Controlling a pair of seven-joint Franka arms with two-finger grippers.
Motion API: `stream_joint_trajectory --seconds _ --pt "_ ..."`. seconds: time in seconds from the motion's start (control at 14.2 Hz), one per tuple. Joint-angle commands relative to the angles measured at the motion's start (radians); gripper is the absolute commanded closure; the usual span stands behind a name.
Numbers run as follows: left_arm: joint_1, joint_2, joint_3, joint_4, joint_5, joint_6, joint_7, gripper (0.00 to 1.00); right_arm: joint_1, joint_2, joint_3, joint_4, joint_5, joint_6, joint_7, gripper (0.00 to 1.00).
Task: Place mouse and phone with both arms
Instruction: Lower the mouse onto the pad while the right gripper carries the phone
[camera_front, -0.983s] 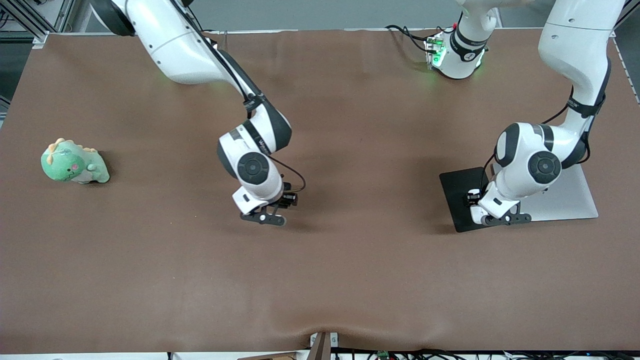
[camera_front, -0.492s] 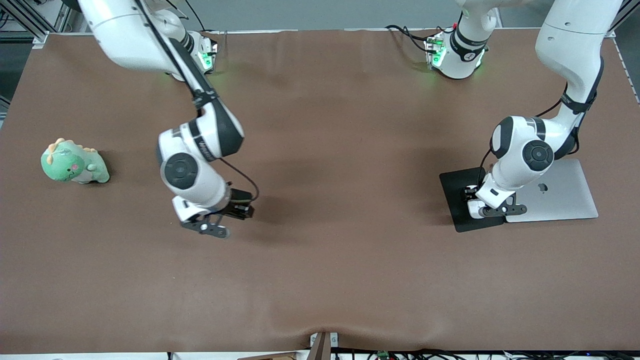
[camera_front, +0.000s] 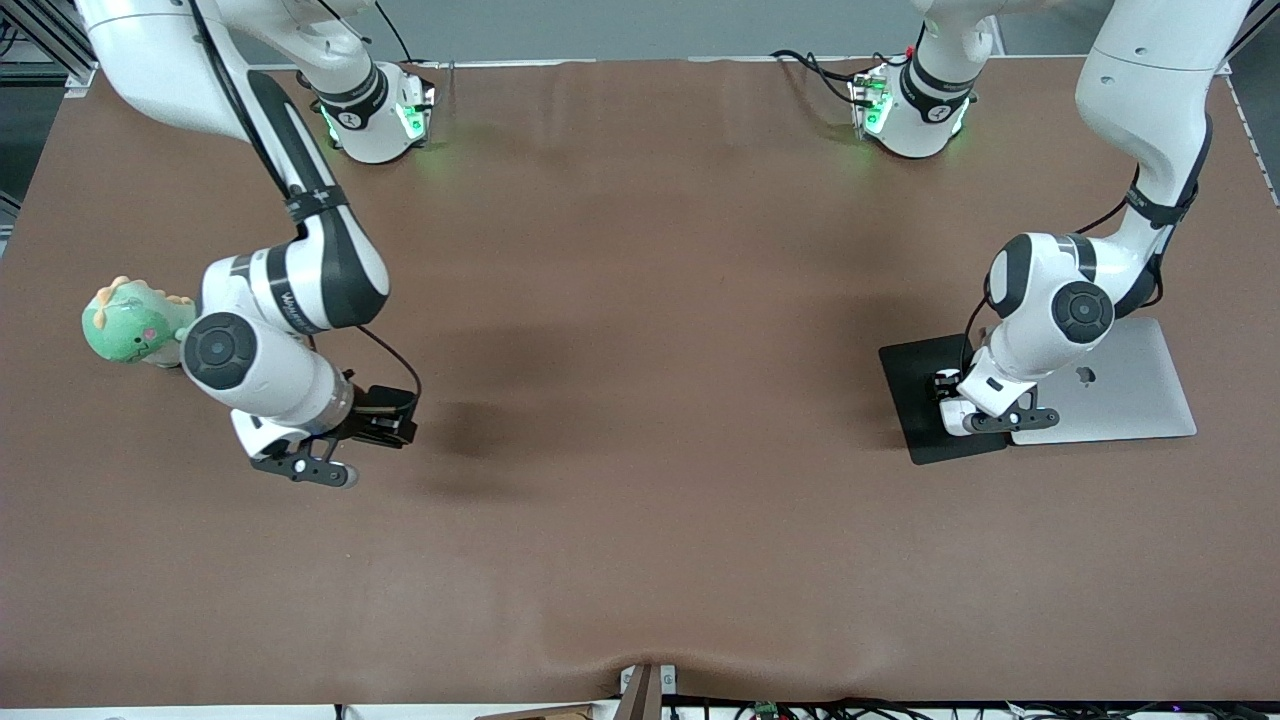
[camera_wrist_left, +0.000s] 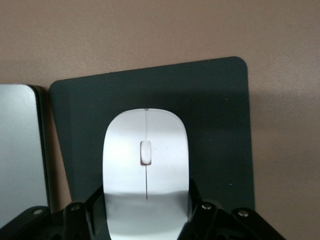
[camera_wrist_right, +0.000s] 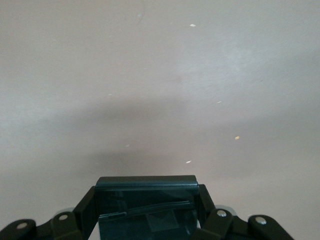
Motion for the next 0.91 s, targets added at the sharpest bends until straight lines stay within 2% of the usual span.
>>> stream_joint_trajectory --seconds 0.0,0.14,0.21,0.28,0.35,0.56,0.7,0.84 --pt "0.008 0.001 -0.019 -0.002 0.015 0.020 0.006 0.45 -0.090 -0.062 0.021 -0.074 -0.004 0.008 -0.154 1.00" --pt "0.008 0.011 -0.025 0.003 0.012 0.020 0.006 0.41 -0.137 -0.071 0.021 -0.109 -0.004 0.020 -0.228 1.00" --pt "0.008 0.014 -0.025 0.005 0.012 0.020 0.006 0.33 -0.165 -0.078 0.021 -0.128 -0.004 0.025 -0.253 1.00" --pt "0.010 0.014 -0.025 0.011 0.012 0.020 0.006 0.12 -0.186 -0.081 0.021 -0.142 -0.004 0.034 -0.279 1.00" --pt "0.010 0.014 -0.025 0.014 0.012 0.020 0.006 0.00 -0.212 -0.079 0.019 -0.157 -0.004 0.042 -0.304 1.00" --pt "0.008 0.000 -0.024 0.029 0.015 0.018 0.011 0.00 -0.303 -0.073 0.018 -0.188 -0.004 0.086 -0.420 1.00" --pt "0.008 -0.023 -0.024 0.064 0.015 0.006 0.003 0.00 -0.375 -0.067 0.019 -0.212 -0.004 0.138 -0.558 1.00" --pt "0.008 -0.043 -0.024 0.115 0.014 -0.038 0.003 0.00 -0.413 -0.067 0.016 -0.229 -0.005 0.154 -0.586 1.00"
